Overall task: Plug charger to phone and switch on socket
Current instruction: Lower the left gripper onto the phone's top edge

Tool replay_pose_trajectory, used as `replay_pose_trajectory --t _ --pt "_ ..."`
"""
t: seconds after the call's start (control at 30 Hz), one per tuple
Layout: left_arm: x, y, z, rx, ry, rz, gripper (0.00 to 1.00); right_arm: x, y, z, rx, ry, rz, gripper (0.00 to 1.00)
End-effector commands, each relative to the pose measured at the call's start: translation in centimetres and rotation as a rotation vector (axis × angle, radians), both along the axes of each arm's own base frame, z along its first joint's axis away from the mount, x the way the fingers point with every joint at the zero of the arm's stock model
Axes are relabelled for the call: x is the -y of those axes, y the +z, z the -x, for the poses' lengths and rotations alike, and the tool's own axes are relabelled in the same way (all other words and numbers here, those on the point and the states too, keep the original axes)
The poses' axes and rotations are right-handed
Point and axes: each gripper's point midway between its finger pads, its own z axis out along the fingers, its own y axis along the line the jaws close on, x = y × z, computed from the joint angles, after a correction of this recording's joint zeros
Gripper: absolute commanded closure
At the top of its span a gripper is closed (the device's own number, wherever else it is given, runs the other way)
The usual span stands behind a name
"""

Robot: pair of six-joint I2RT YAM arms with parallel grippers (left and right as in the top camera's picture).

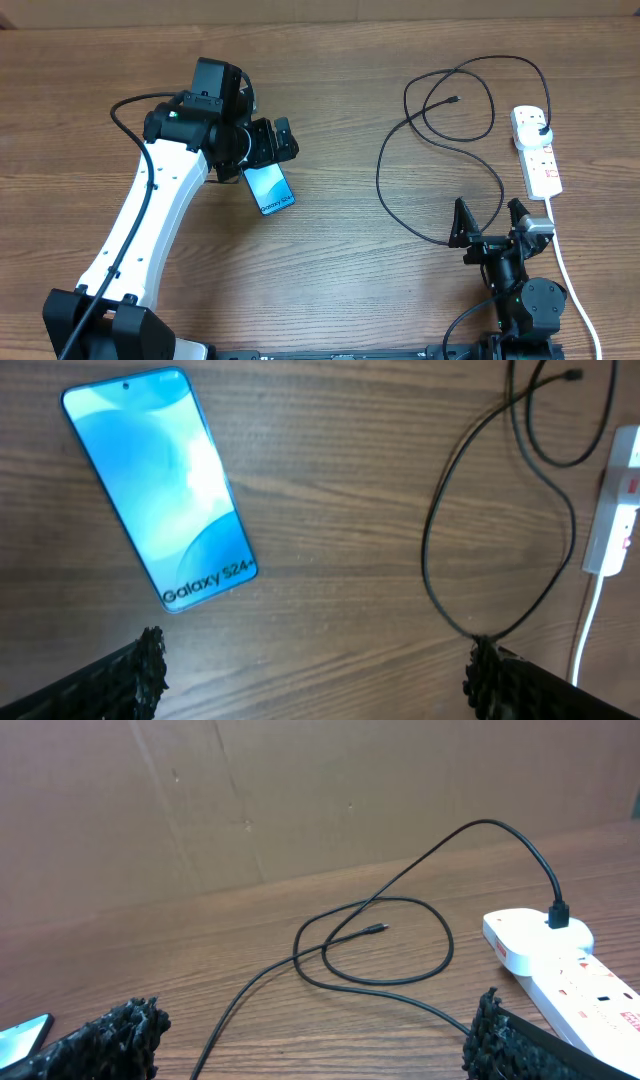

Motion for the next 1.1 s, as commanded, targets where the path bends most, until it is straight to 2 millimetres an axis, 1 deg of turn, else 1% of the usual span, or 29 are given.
replay_pose_trajectory --t 0.0,0.13,0.23,0.63,0.7,0.8,0.87,0.97,1.07 --pt "0.2 0.4 0.4 -0.023 0.009 0.007 0.00 0.0 -0.4 -0.1 -0.007 -0.004 0.008 0.00" --pt "-0.9 -0.3 1.4 -0.068 0.028 -0.056 0.00 0.0 -0.4 -0.1 -0.007 -0.004 0.008 0.00" --pt "-1.6 -0.6 1.6 -0.078 0.039 -0.093 0.00 0.0 -0.4 -0.1 -0.007 -0.004 0.008 0.00" --pt "-1.6 -0.5 1.5 -0.073 0.041 -0.093 0.00 0.0 -0.4 -0.1 -0.006 -0.004 0.008 0.00" --pt "-1.8 -0.6 1.4 -0.075 0.066 -0.104 0.00 0.0 -0.4 -0.1 -0.006 -0.004 0.008 0.00" --pt "-2.5 -0.8 1.4 -0.101 0.151 -0.120 0.00 0.0 -0.4 -0.1 -0.006 -0.004 0.008 0.00" --pt "-2.3 -1.0 1.4 -0.110 0.174 -0.119 0.00 0.0 -0.4 -0.1 -0.006 -0.004 0.008 0.00" --pt "-2.8 -1.6 1.1 -0.110 0.208 -0.171 0.00 0.0 -0.4 -0.1 -0.006 -0.004 0.008 0.00" --pt "-2.7 -2.3 1.3 -0.136 0.240 -0.201 0.00 0.0 -0.4 -0.1 -0.006 -0.004 0.008 0.00"
